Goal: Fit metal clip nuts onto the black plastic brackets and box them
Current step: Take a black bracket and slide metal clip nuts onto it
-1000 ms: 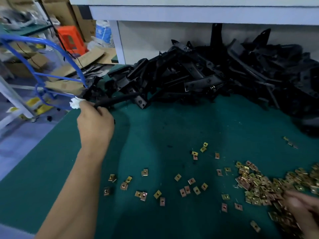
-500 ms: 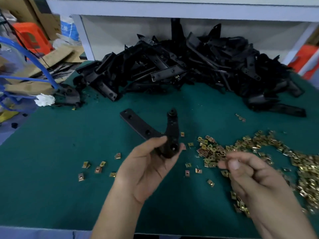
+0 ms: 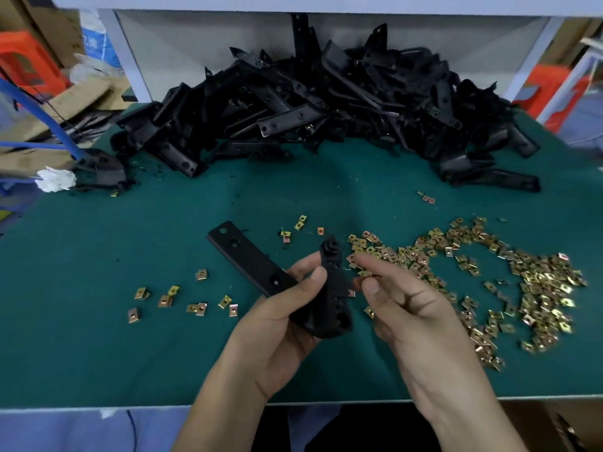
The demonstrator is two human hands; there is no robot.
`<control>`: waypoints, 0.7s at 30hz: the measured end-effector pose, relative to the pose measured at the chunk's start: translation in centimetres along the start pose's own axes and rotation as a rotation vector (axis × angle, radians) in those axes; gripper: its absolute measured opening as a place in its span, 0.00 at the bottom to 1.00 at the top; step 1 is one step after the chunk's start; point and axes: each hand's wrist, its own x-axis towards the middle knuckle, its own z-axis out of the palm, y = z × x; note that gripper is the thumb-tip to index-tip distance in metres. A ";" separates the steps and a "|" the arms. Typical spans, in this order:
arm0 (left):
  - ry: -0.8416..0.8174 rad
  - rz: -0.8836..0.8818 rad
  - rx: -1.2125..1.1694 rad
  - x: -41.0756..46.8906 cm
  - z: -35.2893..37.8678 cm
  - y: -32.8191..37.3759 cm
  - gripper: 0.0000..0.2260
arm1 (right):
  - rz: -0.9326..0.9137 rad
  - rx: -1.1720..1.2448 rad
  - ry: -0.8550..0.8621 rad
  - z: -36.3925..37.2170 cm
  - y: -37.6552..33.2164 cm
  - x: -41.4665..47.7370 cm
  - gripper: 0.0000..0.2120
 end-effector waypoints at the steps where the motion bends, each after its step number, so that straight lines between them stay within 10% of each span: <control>1: -0.002 0.006 0.000 0.0 -0.1 -0.1 0.21 | -0.009 0.006 -0.023 0.1 -0.1 0.0 0.13; 21: -0.178 0.070 0.058 0.6 -1.8 -1.0 0.13 | 0.061 0.096 -0.014 0.7 -0.9 0.1 0.10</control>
